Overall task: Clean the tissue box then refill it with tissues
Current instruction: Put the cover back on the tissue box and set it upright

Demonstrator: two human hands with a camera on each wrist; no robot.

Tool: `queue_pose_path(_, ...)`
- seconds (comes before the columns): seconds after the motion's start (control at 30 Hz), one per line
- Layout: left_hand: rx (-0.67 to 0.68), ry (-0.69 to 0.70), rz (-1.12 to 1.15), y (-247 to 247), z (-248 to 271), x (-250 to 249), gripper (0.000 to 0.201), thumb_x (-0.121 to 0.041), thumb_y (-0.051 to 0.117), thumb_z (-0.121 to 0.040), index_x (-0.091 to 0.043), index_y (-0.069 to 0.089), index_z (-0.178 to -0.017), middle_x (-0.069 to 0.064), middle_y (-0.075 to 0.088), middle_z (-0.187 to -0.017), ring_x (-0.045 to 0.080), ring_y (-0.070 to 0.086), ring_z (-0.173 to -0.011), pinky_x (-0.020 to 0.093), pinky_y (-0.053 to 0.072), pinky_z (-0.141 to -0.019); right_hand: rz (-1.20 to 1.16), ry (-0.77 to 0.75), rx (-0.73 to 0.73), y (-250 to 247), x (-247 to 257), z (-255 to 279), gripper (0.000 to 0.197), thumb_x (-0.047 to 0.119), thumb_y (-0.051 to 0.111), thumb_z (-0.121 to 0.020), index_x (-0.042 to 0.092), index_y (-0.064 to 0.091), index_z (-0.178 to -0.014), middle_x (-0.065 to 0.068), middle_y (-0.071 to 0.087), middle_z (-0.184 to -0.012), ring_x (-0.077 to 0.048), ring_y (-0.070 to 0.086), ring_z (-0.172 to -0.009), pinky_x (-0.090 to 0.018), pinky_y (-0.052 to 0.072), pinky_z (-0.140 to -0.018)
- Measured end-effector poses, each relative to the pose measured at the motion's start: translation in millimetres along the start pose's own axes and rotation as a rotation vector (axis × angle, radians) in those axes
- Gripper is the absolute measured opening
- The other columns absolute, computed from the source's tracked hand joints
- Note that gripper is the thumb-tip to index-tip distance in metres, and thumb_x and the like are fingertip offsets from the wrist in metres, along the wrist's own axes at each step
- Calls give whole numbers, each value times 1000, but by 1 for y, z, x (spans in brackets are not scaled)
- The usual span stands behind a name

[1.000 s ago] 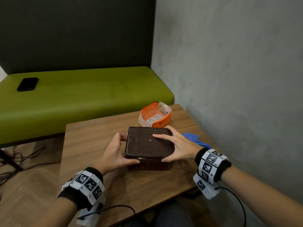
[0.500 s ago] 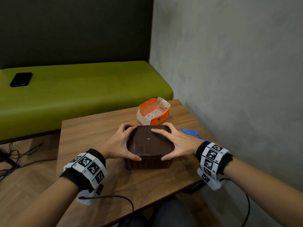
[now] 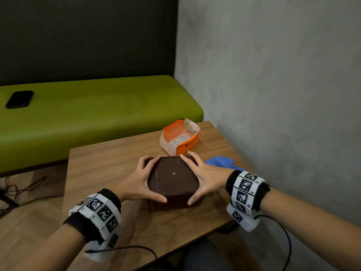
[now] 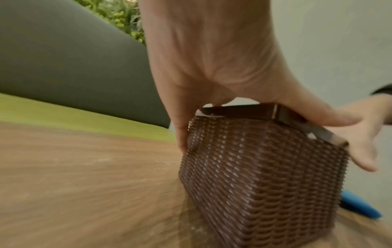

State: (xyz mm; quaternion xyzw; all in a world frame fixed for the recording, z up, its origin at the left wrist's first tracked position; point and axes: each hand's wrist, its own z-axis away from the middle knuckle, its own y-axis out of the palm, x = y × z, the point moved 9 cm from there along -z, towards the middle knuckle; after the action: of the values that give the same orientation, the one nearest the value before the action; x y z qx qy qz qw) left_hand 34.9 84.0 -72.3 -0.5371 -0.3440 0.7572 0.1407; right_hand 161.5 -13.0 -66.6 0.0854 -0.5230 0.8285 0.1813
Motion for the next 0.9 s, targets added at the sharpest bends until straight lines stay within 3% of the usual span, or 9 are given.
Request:
queue_pose_path(0.13,-172,-249,234,-12,-7,24,122,-85,44,-56,-21,-1,-149,9,7,-158,28,21,-142,41,27,-114,-395,72,-316,-26,-17,11,98,61,54,-81,30,-12,-147,-4,-11,-158,-25,5,-145,-50,17,-117)
queue_pose_path(0.2,-237,-404,282,-13,-10,31,87,-68,41,-82,-12,21,-145,17,36,-147,33,46,-125,40,49,-91,-407,307,-362,-26,-42,14,85,65,37,-87,20,1,-149,-13,11,-157,-30,15,-144,-46,20,-116)
queue_pose_path(0.27,-264,-476,188,-18,-12,24,65,-59,43,-87,-7,49,-124,19,58,-125,33,60,-101,39,57,-73,-403,498,-219,-9,-55,11,84,68,27,-87,6,25,-144,-16,33,-149,-33,32,-136,-41,29,-111)
queue_pose_path(0.33,-267,-507,121,-20,-13,15,67,-60,45,-86,-1,56,-116,21,61,-121,37,60,-106,43,55,-85,-527,538,-136,5,-51,6,90,75,26,-82,4,45,-133,-15,52,-135,-31,52,-120,-39,39,-105)
queue_pose_path(0.43,-335,-552,212,-22,-8,7,76,-62,41,-87,5,53,-121,23,56,-128,38,55,-116,40,48,-96,-622,493,-228,-3,-41,10,77,72,38,-81,5,58,-115,-9,65,-111,-27,62,-101,-33,51,-88)
queue_pose_path(0.53,-542,-464,294,-40,2,-8,67,-59,41,-88,0,57,-115,21,58,-124,36,54,-114,36,43,-94,-600,348,-409,-31,-27,26,47,51,51,-89,9,64,-104,-10,69,-100,-27,66,-92,-24,52,-54)
queue_pose_path(0.7,-897,-145,485,-58,23,-33,33,-39,48,-93,-7,54,-97,15,62,-108,27,57,-103,35,46,-93,-974,338,-620,-34,-20,52,47,49,40,-94,9,63,-97,-4,61,-82,-19,59,-72,-35,58,-52)
queue_pose_path(0.8,-979,-92,592,-50,35,-28,23,-26,58,-89,-13,47,-74,14,55,-93,23,54,-88,21,47,-79,-838,433,-791,-32,-28,63,52,51,38,-94,11,50,-63,-3,49,-62,-20,52,-63,-29,41,-52)
queue_pose_path(0.9,-950,-78,498,-40,40,-21,27,-22,71,-79,-11,47,-85,10,51,-99,21,54,-97,34,49,-87,-738,373,-836,-26,-29,61,39,41,57,-88,13,41,-65,0,42,-63,-17,47,-63,-29,33,-56)
